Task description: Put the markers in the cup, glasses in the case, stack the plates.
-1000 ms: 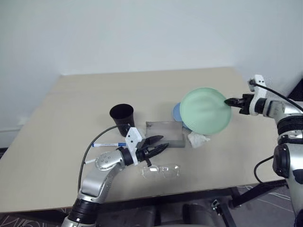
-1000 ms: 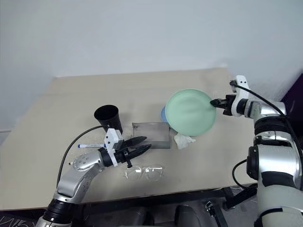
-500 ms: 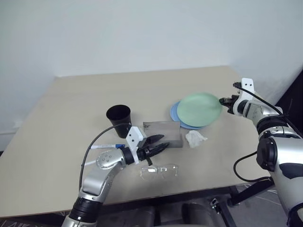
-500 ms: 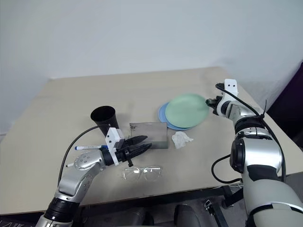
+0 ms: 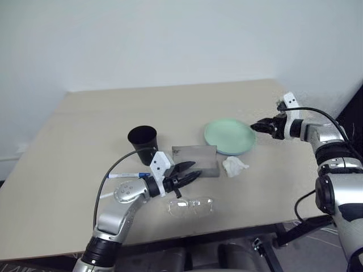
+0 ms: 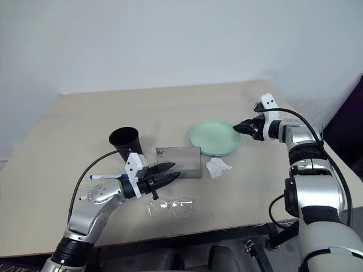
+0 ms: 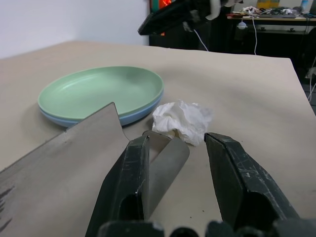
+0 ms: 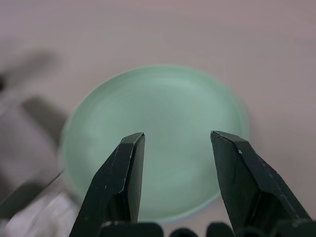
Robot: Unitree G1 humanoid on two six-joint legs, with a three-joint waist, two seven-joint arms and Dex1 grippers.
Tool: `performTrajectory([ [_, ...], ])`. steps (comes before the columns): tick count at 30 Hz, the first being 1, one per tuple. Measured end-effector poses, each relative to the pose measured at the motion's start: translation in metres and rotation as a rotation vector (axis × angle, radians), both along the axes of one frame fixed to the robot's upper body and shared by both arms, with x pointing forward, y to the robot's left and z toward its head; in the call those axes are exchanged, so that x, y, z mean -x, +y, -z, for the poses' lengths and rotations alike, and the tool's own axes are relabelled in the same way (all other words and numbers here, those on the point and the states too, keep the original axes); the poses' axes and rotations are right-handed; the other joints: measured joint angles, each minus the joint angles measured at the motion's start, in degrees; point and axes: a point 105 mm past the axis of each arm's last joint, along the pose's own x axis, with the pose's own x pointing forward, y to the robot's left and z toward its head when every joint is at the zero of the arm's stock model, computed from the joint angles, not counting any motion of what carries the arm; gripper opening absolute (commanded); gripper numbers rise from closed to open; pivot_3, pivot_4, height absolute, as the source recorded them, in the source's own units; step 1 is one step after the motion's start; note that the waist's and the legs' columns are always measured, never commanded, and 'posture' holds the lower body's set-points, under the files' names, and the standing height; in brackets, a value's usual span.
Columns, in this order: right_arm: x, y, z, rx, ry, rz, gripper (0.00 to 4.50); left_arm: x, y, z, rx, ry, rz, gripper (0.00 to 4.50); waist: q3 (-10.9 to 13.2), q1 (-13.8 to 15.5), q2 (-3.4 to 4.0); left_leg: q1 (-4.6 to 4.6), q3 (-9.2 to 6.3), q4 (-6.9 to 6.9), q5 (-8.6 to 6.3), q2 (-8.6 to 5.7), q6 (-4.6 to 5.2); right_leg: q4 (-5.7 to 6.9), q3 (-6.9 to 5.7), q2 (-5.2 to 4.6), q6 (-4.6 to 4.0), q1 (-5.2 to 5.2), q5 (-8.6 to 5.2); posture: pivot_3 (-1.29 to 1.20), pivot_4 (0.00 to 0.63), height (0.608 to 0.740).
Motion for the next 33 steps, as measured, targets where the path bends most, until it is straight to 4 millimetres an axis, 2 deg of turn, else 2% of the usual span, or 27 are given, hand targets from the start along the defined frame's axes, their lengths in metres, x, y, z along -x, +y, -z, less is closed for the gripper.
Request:
performTrajectory([
  [5, 0.032, 0.007, 0.025, 0.063, 0.095, -0.160, 2.30, -0.003, 0.002, -0.002, -0.002, -0.011, -0.001, 1.81, 0.00, 0.05, 0.00, 0.00, -0.01, 0.03, -0.12, 0.00, -0.21, 0.02, -0.01, -0.02, 0.00, -0.01, 0.00, 0.00, 0.000, 0.740],
  [8, 0.048, 0.015, 0.037, 0.074, 0.146, -0.220, 2.91, -0.005, 0.004, -0.001, -0.003, -0.007, -0.004, 1.81, 0.00, 0.01, 0.01, 0.00, 0.05, 0.05, -0.12, 0.01, -0.21, 0.03, 0.01, -0.02, 0.01, -0.03, 0.01, 0.00, 0.000, 0.740],
  [12, 0.054, 0.024, 0.034, 0.079, 0.138, -0.251, 4.25, -0.006, 0.004, -0.002, -0.002, -0.012, 0.000, 1.81, 0.00, 0.05, 0.01, 0.01, 0.06, 0.10, -0.12, 0.03, -0.23, 0.02, -0.01, -0.04, 0.02, -0.01, 0.01, 0.00, 0.000, 0.740],
  [13, 0.055, 0.026, 0.032, 0.079, 0.132, -0.256, 4.46, -0.006, 0.004, -0.002, -0.002, -0.013, 0.001, 1.81, 0.00, 0.09, 0.00, 0.02, 0.05, 0.10, -0.13, 0.03, -0.23, 0.02, -0.01, -0.04, 0.02, -0.01, 0.01, 0.00, 0.000, 0.740],
  [16, 0.060, 0.031, 0.036, 0.074, 0.147, -0.264, 4.46, -0.006, 0.004, -0.002, -0.002, -0.012, 0.000, 1.81, 0.00, 0.17, -0.02, 0.01, 0.05, 0.10, -0.13, 0.04, -0.24, 0.02, -0.02, -0.06, 0.02, -0.01, 0.01, 0.00, 0.000, 0.740],
  [23, 0.071, 0.036, 0.059, 0.087, 0.226, -0.236, 4.46, -0.006, 0.004, -0.002, -0.001, -0.014, -0.002, 1.81, 0.00, 0.37, -0.04, -0.04, 0.04, 0.09, -0.16, 0.03, -0.28, 0.01, -0.05, -0.07, 0.02, -0.06, 0.01, 0.00, 0.000, 0.740],
  [31, 0.066, 0.048, 0.072, 0.109, 0.211, -0.186, 4.46, -0.006, 0.004, -0.002, -0.001, -0.014, -0.001, 1.81, 0.00, 0.34, -0.05, 0.00, 0.07, 0.10, -0.16, 0.06, -0.28, 0.01, -0.07, -0.06, 0.02, -0.04, 0.01, 0.00, 0.000, 0.740],
  [33, 0.065, 0.050, 0.076, 0.107, 0.219, -0.177, 3.88, -0.006, 0.004, -0.002, -0.001, -0.014, -0.001, 1.81, 0.00, 0.34, -0.05, -0.02, 0.08, 0.10, -0.16, 0.06, -0.28, 0.01, -0.07, -0.06, 0.02, -0.05, 0.01, 0.00, 0.000, 0.740],
])
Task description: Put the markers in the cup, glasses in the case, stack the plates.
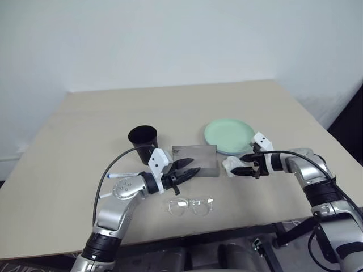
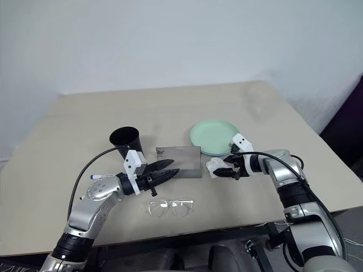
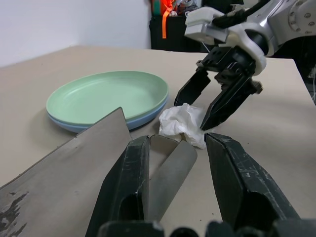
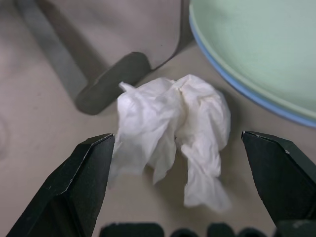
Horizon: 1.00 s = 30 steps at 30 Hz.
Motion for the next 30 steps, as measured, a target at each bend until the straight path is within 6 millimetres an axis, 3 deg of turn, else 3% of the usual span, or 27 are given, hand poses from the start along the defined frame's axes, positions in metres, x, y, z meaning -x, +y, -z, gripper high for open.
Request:
performTrajectory([
  [11, 0.002, -0.001, -0.004, -0.017, 0.002, -0.019, 0.12, 0.000, 0.000, 0.000, -0.001, 0.001, -0.001, 1.81, 0.00, 0.01, -0.01, -0.01, -0.01, -0.01, -0.01, -0.01, 0.02, -0.02, -0.02, 0.00, 0.00, 0.00, 0.00, 0.00, 0.000, 0.740],
  [16, -0.002, 0.003, -0.030, -0.096, -0.044, -0.064, 0.05, 0.000, 0.000, 0.000, -0.001, 0.000, -0.001, 1.81, 0.01, -0.02, -0.01, -0.01, 0.00, 0.00, -0.01, 0.00, 0.02, -0.02, -0.01, 0.00, 0.00, -0.01, 0.00, 0.00, 0.000, 0.740],
  [21, -0.032, -0.001, -0.078, -0.146, -0.196, -0.004, 0.05, 0.000, 0.000, 0.000, -0.001, -0.001, -0.001, 1.81, 0.02, -0.01, -0.02, 0.03, 0.03, -0.01, -0.02, 0.05, 0.01, -0.02, -0.06, 0.00, 0.00, -0.01, 0.00, 0.00, 0.000, 0.740],
  [23, -0.044, -0.003, -0.084, -0.145, -0.232, 0.044, 0.05, 0.000, 0.000, 0.000, -0.001, -0.002, -0.002, 1.81, 0.01, -0.02, -0.03, 0.02, 0.04, -0.02, -0.03, 0.06, -0.01, -0.02, -0.06, 0.00, 0.00, -0.02, 0.00, 0.00, 0.000, 0.740],
  [26, -0.062, -0.005, -0.071, -0.106, -0.244, 0.134, 0.05, 0.000, 0.000, 0.000, 0.000, -0.002, -0.002, 1.81, 0.01, -0.03, -0.04, 0.01, 0.05, -0.04, -0.04, 0.05, -0.02, -0.04, -0.06, -0.01, -0.01, -0.02, 0.00, 0.00, 0.000, 0.740],
  [30, -0.070, -0.011, -0.037, -0.036, -0.205, 0.219, 0.96, -0.001, 0.000, 0.000, -0.001, -0.002, -0.003, 1.81, 0.01, -0.03, -0.03, -0.06, 0.05, -0.07, -0.06, 0.01, 0.03, -0.04, -0.03, -0.01, -0.07, -0.07, 0.05, 0.00, 0.000, 0.740],
])
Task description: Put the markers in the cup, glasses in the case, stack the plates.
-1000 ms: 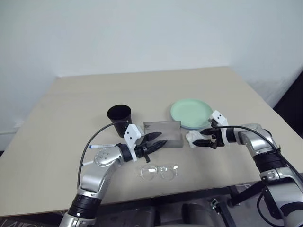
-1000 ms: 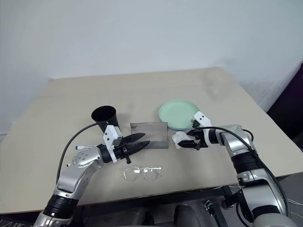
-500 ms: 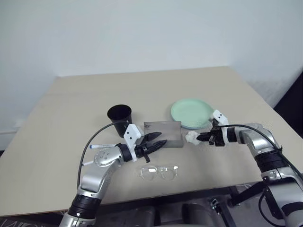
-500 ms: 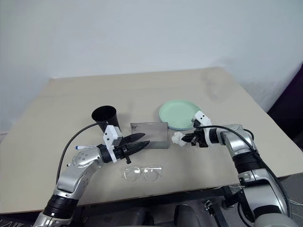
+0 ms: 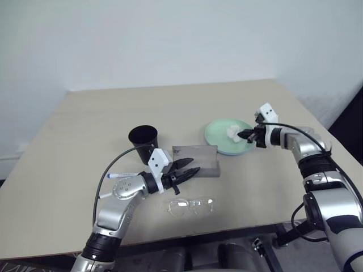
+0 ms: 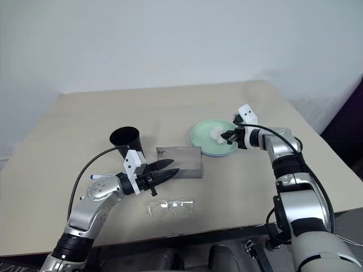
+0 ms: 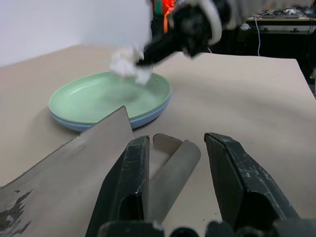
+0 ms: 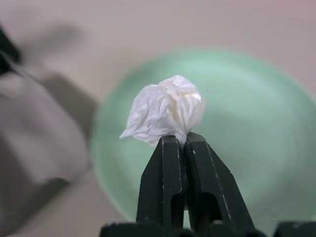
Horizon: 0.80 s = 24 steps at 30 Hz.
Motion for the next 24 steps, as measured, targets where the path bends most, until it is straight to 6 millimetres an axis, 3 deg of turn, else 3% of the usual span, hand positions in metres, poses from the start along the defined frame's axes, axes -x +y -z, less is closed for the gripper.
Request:
performTrajectory([
  [3, -0.004, -0.002, 0.006, 0.005, 0.014, 0.031, 1.97, 0.000, 0.000, 0.000, -0.001, 0.000, -0.002, 1.81, 0.01, -0.26, 0.02, 0.00, 0.03, -0.01, -0.01, 0.00, 0.06, 0.01, 0.03, 0.02, -0.09, -0.02, 0.07, 0.00, 0.000, 0.740],
  [10, -0.009, -0.002, -0.006, -0.018, -0.024, 0.027, 4.40, -0.001, 0.002, 0.000, -0.008, -0.001, -0.010, 1.81, 0.01, -0.33, 0.02, 0.06, 0.01, -0.04, -0.01, 0.01, 0.09, 0.02, 0.02, 0.06, -0.13, 0.00, 0.10, 0.00, 0.000, 0.740],
  [19, -0.005, -0.001, -0.009, -0.036, -0.036, -0.019, 4.40, -0.001, 0.004, 0.001, -0.017, 0.000, -0.007, 1.81, 0.01, -0.30, 0.02, 0.07, 0.00, -0.03, 0.00, 0.01, 0.09, 0.02, 0.02, 0.05, -0.13, 0.02, 0.10, 0.00, 0.000, 0.740],
  [24, 0.017, 0.002, -0.025, -0.078, -0.114, -0.211, 4.40, 0.001, 0.010, 0.001, -0.067, 0.017, 0.031, 1.81, 0.01, -0.23, 0.02, 0.06, -0.07, -0.03, -0.02, 0.00, 0.13, 0.02, -0.02, 0.06, -0.10, 0.03, 0.11, 0.00, 0.000, 0.740],
])
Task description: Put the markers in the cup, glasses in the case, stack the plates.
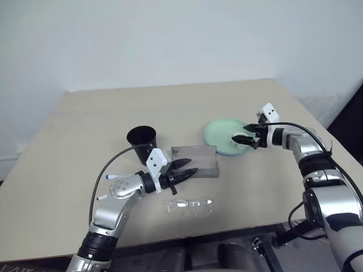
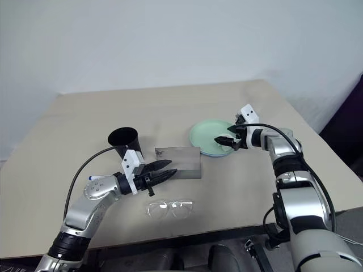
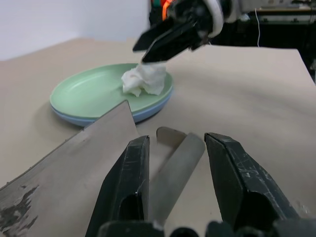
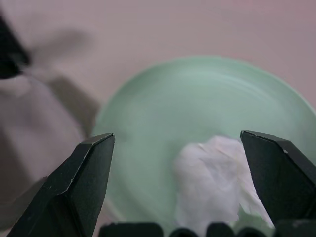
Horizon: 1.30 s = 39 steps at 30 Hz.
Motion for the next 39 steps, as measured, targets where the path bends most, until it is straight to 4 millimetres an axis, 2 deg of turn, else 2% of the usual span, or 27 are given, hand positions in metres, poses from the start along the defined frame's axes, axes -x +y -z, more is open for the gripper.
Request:
performTrajectory([
  [6, 0.043, 0.002, 0.007, 0.043, -0.017, -0.235, 4.40, 0.004, 0.003, -0.006, -0.093, 0.013, 0.133, 1.81, 0.01, -0.05, 0.00, 0.03, 0.06, 0.05, -0.10, 0.01, -0.14, 0.00, 0.00, -0.01, -0.01, 0.03, -0.03, 0.00, 0.000, 0.740],
  [10, 0.059, 0.011, 0.015, 0.067, -0.017, -0.334, 4.40, 0.012, -0.002, -0.005, -0.182, 0.033, 0.267, 1.81, 0.02, -0.09, -0.02, 0.07, 0.18, 0.09, -0.10, 0.07, -0.15, 0.00, 0.01, 0.00, 0.01, 0.03, -0.04, 0.00, 0.000, 0.740],
  [16, 0.057, 0.016, 0.015, 0.066, -0.045, -0.319, 4.40, 0.025, -0.004, 0.003, -0.307, 0.109, 0.464, 1.81, 0.03, -0.07, -0.03, 0.06, 0.18, 0.13, -0.09, 0.08, -0.17, 0.01, 0.00, 0.00, 0.01, 0.02, -0.04, 0.00, 0.000, 0.740],
  [22, 0.056, 0.023, 0.019, 0.048, -0.057, -0.308, 4.40, 0.026, -0.006, 0.008, -0.401, 0.149, 0.578, 1.81, 0.04, 0.03, -0.06, 0.02, 0.15, 0.11, -0.09, 0.07, -0.13, 0.01, 0.00, 0.00, 0.00, -0.01, -0.04, 0.00, 0.000, 0.740],
  [30, 0.061, 0.023, 0.027, 0.046, -0.055, -0.283, 4.40, 0.024, 0.001, 0.025, -0.520, 0.183, 0.659, 1.81, 0.05, 0.06, -0.07, 0.02, 0.15, 0.11, -0.05, 0.07, 0.00, 0.00, 0.01, -0.01, 0.00, -0.02, -0.04, 0.00, 0.000, 0.740],
  [38, 0.062, 0.021, 0.029, 0.050, -0.063, -0.260, 4.40, 0.025, -0.009, 0.028, -0.529, 0.172, 0.713, 1.81, 0.05, 0.10, -0.08, 0.02, 0.15, 0.12, -0.08, 0.07, -0.06, 0.00, 0.02, -0.02, 0.00, -0.01, -0.04, 0.00, 0.000, 0.740],
  [39, 0.062, 0.021, 0.029, 0.051, -0.066, -0.255, 4.43, 0.026, -0.010, 0.030, -0.534, 0.172, 0.721, 1.62, 0.05, 0.10, -0.08, 0.02, 0.15, 0.12, -0.02, 0.07, 0.05, 0.00, 0.02, -0.02, 0.00, -0.02, -0.04, 0.00, 0.000, 0.740],
])
